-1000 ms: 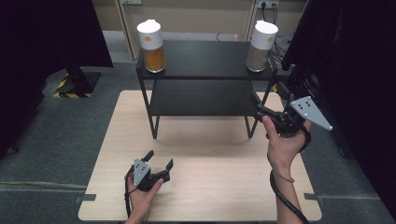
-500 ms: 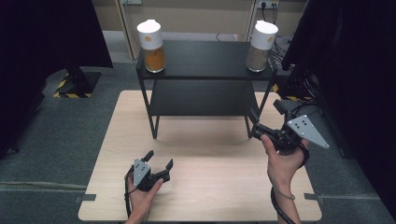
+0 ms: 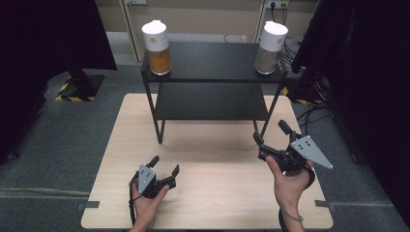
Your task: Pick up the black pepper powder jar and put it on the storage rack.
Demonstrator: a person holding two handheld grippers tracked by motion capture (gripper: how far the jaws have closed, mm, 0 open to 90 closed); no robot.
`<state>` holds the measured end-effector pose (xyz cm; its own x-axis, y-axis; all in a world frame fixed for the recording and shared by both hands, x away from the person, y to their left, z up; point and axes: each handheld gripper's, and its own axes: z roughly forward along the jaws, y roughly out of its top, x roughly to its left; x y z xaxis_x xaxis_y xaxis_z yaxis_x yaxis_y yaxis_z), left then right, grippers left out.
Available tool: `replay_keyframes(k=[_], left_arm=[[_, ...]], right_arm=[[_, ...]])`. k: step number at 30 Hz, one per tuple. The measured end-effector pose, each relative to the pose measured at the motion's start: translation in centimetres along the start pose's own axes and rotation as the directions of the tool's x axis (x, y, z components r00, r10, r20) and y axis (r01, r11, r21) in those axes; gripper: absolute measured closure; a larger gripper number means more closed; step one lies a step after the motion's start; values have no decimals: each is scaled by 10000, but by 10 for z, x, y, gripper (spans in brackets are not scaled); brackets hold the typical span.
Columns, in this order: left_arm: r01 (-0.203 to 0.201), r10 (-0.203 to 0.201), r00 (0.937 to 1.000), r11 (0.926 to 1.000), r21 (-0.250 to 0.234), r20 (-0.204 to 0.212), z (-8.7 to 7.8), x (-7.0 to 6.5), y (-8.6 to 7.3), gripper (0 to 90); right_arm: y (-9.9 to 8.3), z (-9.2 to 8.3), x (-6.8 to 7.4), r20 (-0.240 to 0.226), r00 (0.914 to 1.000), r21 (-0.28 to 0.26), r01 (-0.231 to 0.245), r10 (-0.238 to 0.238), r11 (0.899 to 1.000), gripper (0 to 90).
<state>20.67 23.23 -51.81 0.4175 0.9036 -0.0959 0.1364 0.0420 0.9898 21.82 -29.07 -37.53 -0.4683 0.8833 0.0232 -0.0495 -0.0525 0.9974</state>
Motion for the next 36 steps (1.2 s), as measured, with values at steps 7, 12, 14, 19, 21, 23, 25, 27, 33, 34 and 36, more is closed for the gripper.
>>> replay_keyframes(k=[7, 12, 14, 19, 21, 23, 25, 27, 33, 34, 36], left_arm=[[-21, 21, 10000, 10000, -5, -3, 0, 0, 0, 134], [1, -1, 10000, 10000, -5, -2, 0, 0, 0, 134], [25, -25, 10000, 10000, 2, 1, 0, 0, 0, 134], [25, -25, 10000, 10000, 5, 5, 0, 0, 0, 134], [23, -23, 10000, 10000, 9, 6, 0, 0, 0, 134], [16, -16, 10000, 10000, 13, 2, 0, 0, 0, 134], [21, -21, 10000, 10000, 11, 0, 0, 0, 0, 134], [21, -21, 10000, 10000, 16, 0, 0, 0, 0, 134], [23, -23, 10000, 10000, 2, -5, 0, 0, 0, 134], [18, -18, 10000, 10000, 2, -5, 0, 0, 0, 134], [11, -11, 10000, 10000, 0, -5, 0, 0, 0, 134]], right_arm=[[-16, -6, -1, -92, 9999, 455, -97, 101, 9989, 103], [-27, -10, -2, -109, 9998, 678, -186, 194, 9975, 103], [-32, -11, -3, -155, 9996, 778, -224, 237, 9967, 103], [-44, -15, -4, -201, 9994, 1035, -245, 267, 9943, 102], [-48, -17, -5, -227, 9993, 1148, -262, 290, 9930, 103], [-52, -19, -6, -231, 9993, 1273, -276, 308, 9915, 102], [-55, -21, -6, -238, 9992, 1389, -287, 323, 9899, 102], [-57, -22, -7, -236, 9993, 1481, -261, 299, 9886, 103], [-65, -26, -8, -186, 9994, 1804, -245, 283, 9833, 103], [-66, -27, -8, -185, 9993, 1836, -272, 312, 9826, 103], [-68, -28, -8, -177, 9994, 1895, -265, 304, 9815, 103]])
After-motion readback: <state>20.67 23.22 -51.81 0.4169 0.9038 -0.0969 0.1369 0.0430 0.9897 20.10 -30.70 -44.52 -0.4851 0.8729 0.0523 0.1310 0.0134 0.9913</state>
